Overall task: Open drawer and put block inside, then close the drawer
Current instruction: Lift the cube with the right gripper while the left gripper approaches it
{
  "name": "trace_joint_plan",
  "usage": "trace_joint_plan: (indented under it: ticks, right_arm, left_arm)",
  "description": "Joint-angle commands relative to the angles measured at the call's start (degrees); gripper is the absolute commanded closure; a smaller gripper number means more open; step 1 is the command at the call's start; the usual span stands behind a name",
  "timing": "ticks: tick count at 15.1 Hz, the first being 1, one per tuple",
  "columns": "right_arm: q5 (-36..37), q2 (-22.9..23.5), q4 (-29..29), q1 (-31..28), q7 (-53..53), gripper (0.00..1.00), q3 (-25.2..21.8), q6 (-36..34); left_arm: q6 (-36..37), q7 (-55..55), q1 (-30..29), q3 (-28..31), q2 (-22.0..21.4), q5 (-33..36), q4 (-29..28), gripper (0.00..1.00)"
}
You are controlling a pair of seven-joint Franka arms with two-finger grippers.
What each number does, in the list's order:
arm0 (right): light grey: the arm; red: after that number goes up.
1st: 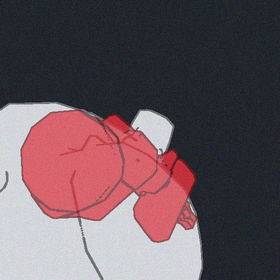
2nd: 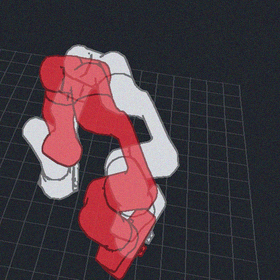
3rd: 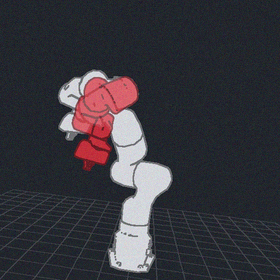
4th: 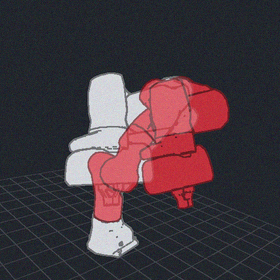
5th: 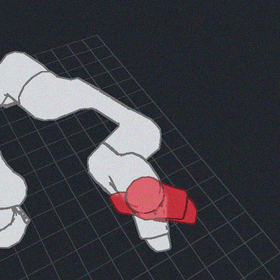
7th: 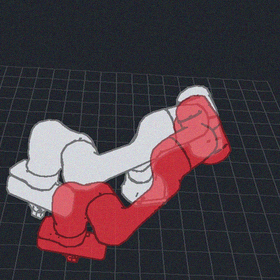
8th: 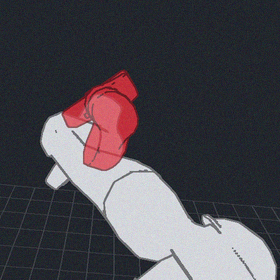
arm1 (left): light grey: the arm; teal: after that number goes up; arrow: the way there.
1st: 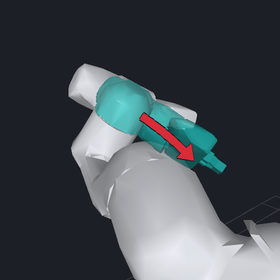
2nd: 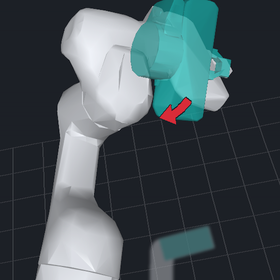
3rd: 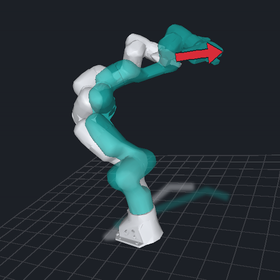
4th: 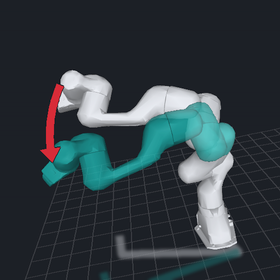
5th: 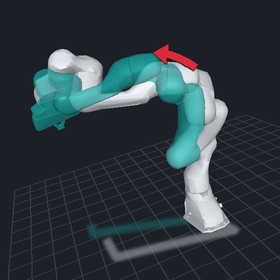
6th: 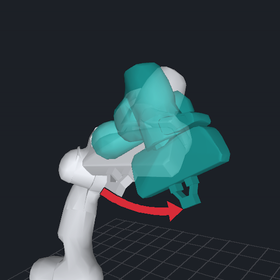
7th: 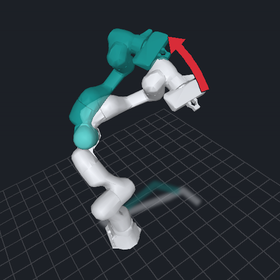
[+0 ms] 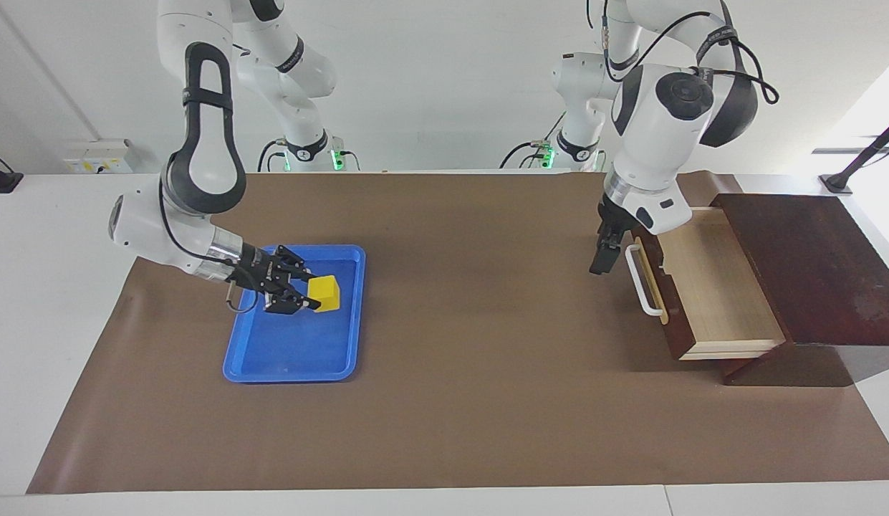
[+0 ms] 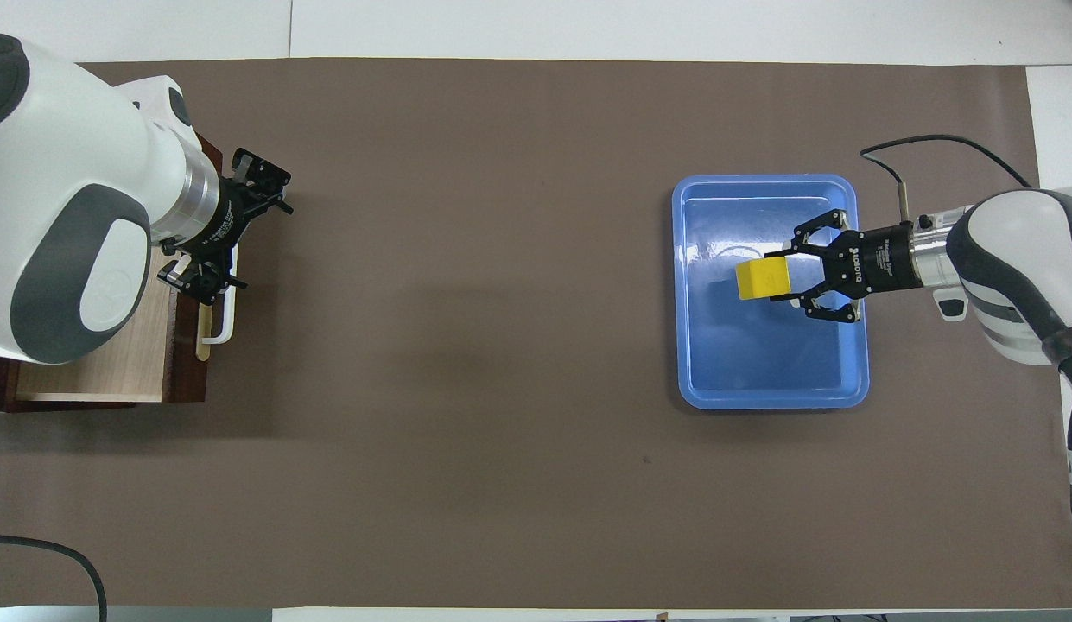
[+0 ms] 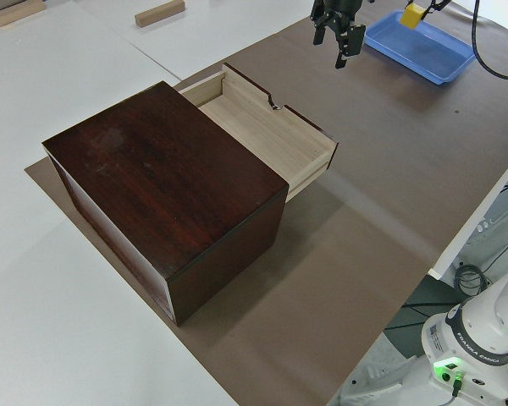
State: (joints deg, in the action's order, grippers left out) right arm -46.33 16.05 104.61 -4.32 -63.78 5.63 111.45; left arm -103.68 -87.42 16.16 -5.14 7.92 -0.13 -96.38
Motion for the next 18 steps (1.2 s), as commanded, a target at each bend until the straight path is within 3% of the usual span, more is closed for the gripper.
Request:
trace_joint_plan:
  ticks: [1,8,11,15,18]
  right_arm:
    - [-0.9,0.2,-3.7,6.0,-8.5,1.0,-0.1,0.5]
    - [-1.0,0.1,-4.3,16.7,-18.6,1.0,-0.1,8.2]
    - [-1.0,0.1,-3.9,20.7,-21.4,1.0,-0.1,11.2]
    - [-1.0,0.3,-3.6,24.3,-25.3,1.0,-0.1,15.6]
    - [-1.0,0.3,-3.0,24.7,-25.5,1.0,-0.1,16.7]
  left_arm:
    - [-2.5,-5.6,1.0,0.7,0.3,-3.9,-0.2,0.0]
    - [-5.5,-14.1,2.7,0.7,4.6,-5.8,3.0,0.0]
    - [-11.7,-26.1,6.6,0.6,5.3,-6.1,1.9,0.0]
    - [-14.4,-32.3,12.7,0.7,11.5,-7.3,5.1,0.0]
    - [-15.2,-35.5,13.2,0.7,11.8,-7.2,4.4,0.0]
